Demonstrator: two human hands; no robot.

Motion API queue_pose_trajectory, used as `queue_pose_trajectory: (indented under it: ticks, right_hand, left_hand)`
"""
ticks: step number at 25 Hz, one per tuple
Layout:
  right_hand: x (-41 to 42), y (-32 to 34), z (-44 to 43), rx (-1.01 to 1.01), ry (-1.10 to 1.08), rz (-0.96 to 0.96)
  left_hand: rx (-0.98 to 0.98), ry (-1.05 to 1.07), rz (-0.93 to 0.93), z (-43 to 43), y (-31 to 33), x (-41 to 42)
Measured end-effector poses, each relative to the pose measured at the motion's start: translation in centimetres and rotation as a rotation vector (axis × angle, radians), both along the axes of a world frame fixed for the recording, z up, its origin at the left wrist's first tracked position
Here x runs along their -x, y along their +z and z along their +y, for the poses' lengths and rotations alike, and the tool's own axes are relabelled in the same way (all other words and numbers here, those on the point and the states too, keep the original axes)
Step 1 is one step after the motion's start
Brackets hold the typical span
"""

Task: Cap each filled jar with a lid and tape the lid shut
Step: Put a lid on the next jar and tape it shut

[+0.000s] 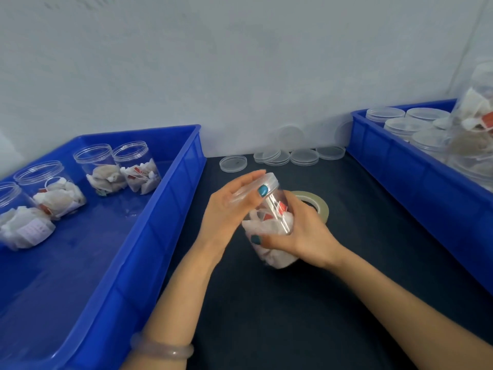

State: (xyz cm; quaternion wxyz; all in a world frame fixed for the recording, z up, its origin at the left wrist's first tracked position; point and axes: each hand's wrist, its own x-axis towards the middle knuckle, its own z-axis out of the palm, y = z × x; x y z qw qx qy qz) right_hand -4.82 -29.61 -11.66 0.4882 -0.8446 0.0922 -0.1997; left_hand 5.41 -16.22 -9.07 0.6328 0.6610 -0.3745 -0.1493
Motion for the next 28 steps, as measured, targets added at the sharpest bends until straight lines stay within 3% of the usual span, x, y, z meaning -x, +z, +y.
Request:
queue_pose_trajectory:
  ticks: [4,7,10,13,16,19,23,26,28]
  right_hand:
    - [0.6,0.3,-0.1,-0.754,0.490,0.072]
    - [1.1,0.1,0.0,-0.934,0.572,0.167]
    - [0.8,1.0,-0.2,-0.786,0.439,0.085]
    - [0.3,1.6,-0.1,-0.229,0.031,-0.003]
    - [0.2,0.7,0.6,0.264,-0.119,-0.005]
    - [0.2,0.4,0.5,0.297,-0.073,-0.007]
    - [0.1,0.4,-0.1,0.172,0.028,0.059]
    - [0.3,0.4,-2.1,0.002,0.244,0.205]
    - [0.6,0.5,-4.6,0.124,0.292,0.322]
  left_hand:
    - [0.153,-0.215,0.149,0.8,-0.1,-0.3]
    - [0.194,-0.346,0.210,1.0,-0.2,0.0]
    - [0.212,-0.264,0.226,0.7,0.1,-0.3]
    - [0.174,-0.115,0.172,0.3,-0.1,-0.5]
    - [0.054,0.004,0.098,-0.2,-0.5,-0.4]
    - [0.006,0.044,0.056,-0.1,-0.8,-0.9]
    - [0.000,0.018,0.005,0.1,-1.1,-0.7]
    - [0.013,0.049,-0.027,0.0,-1.0,-0.4]
    - [0.038,0.099,-0.090,0.1,-0.7,-0.7]
